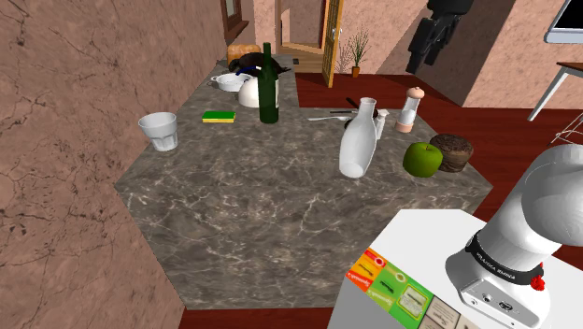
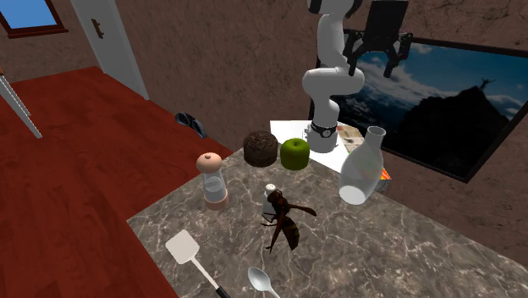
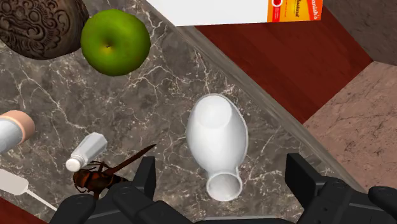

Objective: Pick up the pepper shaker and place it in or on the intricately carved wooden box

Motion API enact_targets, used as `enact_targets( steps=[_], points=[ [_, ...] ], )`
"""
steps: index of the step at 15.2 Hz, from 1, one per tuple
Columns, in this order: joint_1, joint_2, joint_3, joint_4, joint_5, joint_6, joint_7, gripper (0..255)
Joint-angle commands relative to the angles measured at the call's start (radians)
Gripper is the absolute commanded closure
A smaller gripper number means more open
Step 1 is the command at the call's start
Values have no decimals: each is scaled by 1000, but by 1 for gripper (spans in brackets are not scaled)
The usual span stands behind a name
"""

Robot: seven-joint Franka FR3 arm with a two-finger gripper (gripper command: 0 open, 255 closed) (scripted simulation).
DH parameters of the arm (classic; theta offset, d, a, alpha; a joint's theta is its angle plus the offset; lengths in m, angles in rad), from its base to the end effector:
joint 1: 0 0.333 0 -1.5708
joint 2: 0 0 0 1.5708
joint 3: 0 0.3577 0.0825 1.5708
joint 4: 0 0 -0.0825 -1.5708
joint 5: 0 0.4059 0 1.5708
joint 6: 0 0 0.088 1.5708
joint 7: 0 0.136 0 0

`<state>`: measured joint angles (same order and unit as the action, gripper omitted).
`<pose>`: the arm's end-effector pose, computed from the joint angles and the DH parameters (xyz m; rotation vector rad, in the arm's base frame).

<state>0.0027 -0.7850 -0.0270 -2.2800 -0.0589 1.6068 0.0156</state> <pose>0.3064 -0.0185 0.6320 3.0964 -0.0530 0.1729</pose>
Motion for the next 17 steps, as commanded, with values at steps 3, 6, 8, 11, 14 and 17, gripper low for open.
enact_targets(
  steps=[3,6,8,11,14,17],
  points=[
    [-2,-1,-40,-47,-25,58,-58,0],
    [-6,11,-102,-106,-61,148,-145,0],
    [-8,29,-145,-137,-83,210,-203,0],
    [-10,71,-212,-171,-113,307,-291,0],
    [-6,131,-283,-189,-136,405,-380,0],
    [5,207,-356,-190,-145,503,-473,0]
  ],
)
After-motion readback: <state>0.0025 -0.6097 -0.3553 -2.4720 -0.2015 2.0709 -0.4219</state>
